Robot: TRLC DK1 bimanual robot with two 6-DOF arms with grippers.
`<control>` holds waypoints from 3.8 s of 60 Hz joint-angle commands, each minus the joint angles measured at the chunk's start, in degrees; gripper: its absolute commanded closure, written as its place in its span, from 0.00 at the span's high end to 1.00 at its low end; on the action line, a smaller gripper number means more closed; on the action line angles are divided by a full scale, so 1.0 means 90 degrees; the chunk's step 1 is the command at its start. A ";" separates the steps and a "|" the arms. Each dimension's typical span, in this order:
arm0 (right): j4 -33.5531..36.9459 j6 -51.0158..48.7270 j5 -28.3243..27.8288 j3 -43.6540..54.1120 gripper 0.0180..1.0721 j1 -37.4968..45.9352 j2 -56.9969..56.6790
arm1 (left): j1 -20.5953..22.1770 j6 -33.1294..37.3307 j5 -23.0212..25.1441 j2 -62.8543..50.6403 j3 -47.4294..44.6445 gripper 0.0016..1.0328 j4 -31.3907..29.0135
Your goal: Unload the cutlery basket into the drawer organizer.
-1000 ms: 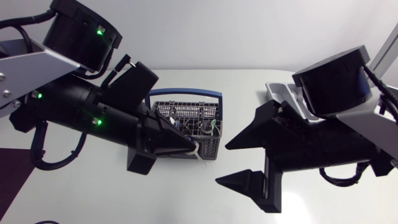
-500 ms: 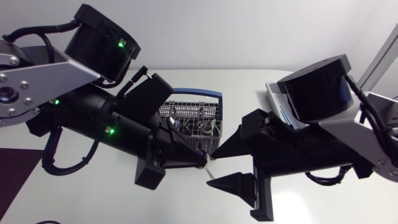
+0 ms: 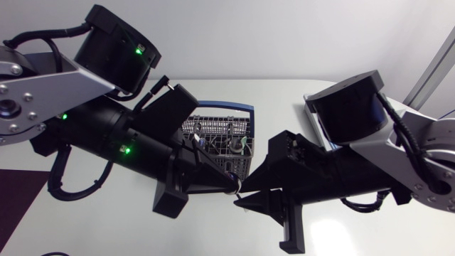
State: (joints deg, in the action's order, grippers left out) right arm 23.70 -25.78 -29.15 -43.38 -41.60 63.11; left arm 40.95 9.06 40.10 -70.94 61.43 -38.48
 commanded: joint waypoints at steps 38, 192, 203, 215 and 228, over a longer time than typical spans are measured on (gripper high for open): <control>0.0032 0.0013 -0.0189 0.0034 0.06 -0.0065 -0.0030 | -0.0116 0.0077 0.0115 0.0021 -0.0126 0.28 0.0018; 0.0032 -0.8815 0.2135 -0.2563 0.06 0.8226 0.5097 | -0.1064 -0.0538 -0.3586 -0.0829 0.0147 0.68 0.0457; -0.0524 -0.8971 0.2389 -0.2104 0.13 0.8216 0.5009 | -0.1054 -0.0489 -0.3772 -0.0839 0.0108 0.68 0.0555; -0.0603 -0.8952 0.2418 -0.1860 0.35 0.8216 0.4755 | -0.1200 -0.0362 -0.3840 -0.0946 0.0030 0.68 0.0750; -0.0788 -0.8805 0.2457 -0.1587 0.47 0.8216 0.4443 | -0.1200 -0.0675 -0.4084 -0.1044 -0.0019 0.68 0.0750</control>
State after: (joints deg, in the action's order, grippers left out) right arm 16.88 -104.22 -7.40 -59.59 32.05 104.95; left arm 30.17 4.49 4.27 -79.20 62.54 -32.01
